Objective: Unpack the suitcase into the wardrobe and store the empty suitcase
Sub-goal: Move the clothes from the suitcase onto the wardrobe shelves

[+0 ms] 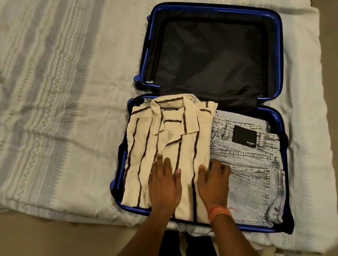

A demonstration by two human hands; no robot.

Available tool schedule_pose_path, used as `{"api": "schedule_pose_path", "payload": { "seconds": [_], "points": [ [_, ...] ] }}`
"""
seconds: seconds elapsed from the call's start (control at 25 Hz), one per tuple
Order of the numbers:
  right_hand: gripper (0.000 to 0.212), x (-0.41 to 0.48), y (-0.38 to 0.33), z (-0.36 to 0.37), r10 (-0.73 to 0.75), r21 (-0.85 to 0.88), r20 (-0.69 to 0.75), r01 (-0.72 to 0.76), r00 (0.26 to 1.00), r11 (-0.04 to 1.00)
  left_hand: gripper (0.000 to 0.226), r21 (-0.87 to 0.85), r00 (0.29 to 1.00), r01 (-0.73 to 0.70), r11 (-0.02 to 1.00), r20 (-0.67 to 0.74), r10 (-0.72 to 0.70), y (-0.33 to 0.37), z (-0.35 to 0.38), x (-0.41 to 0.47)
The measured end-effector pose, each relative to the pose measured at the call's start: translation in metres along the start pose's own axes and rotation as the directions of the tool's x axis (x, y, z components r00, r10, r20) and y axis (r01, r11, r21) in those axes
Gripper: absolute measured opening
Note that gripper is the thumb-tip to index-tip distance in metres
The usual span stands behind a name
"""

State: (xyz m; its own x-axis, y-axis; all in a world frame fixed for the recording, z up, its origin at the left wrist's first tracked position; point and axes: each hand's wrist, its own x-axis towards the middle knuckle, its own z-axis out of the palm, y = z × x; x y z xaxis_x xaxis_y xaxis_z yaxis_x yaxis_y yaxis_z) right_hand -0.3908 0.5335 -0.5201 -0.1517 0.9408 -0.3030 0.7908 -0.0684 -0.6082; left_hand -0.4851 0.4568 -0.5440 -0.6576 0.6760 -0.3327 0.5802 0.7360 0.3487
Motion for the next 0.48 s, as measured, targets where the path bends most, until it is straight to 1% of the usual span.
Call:
{"api": "schedule_pose_path", "payload": {
  "seconds": [0.08, 0.12, 0.2, 0.28, 0.36, 0.48],
  "points": [
    [0.036, -0.001, -0.006, 0.001, 0.168, 0.129, -0.047, -0.161, 0.985, 0.978, 0.057, -0.011, 0.991, 0.134, 0.991, -0.015, -0.134, -0.013, -0.007, -0.001],
    [0.043, -0.005, -0.005, -0.001, 0.245, 0.157, -0.047, -0.235, 0.968, 0.959, 0.057, -0.017, 0.976, 0.217, 0.976, -0.033, -0.217, -0.022, -0.009, -0.003],
    [0.055, -0.020, -0.004, -0.001, 0.321, 0.112, -0.017, -0.318, 0.947, 0.942, 0.059, -0.021, 0.942, 0.333, 0.943, -0.036, -0.334, -0.039, -0.013, -0.010],
    [0.062, -0.039, 0.000, 0.004, 0.368, 0.061, -0.023, -0.366, 0.929, 0.928, 0.059, -0.021, 0.930, 0.366, 0.930, -0.040, -0.367, -0.049, -0.010, -0.016],
    [0.063, -0.055, 0.004, 0.009, 0.382, 0.076, -0.052, -0.378, 0.923, 0.923, 0.063, -0.035, 0.921, 0.387, 0.921, -0.036, -0.389, -0.050, -0.010, -0.017],
    [0.050, -0.062, 0.001, 0.014, 0.348, 0.116, -0.086, -0.337, 0.934, 0.934, 0.074, -0.086, 0.876, 0.483, 0.871, 0.033, -0.482, -0.043, -0.021, -0.007]
  ]
}}
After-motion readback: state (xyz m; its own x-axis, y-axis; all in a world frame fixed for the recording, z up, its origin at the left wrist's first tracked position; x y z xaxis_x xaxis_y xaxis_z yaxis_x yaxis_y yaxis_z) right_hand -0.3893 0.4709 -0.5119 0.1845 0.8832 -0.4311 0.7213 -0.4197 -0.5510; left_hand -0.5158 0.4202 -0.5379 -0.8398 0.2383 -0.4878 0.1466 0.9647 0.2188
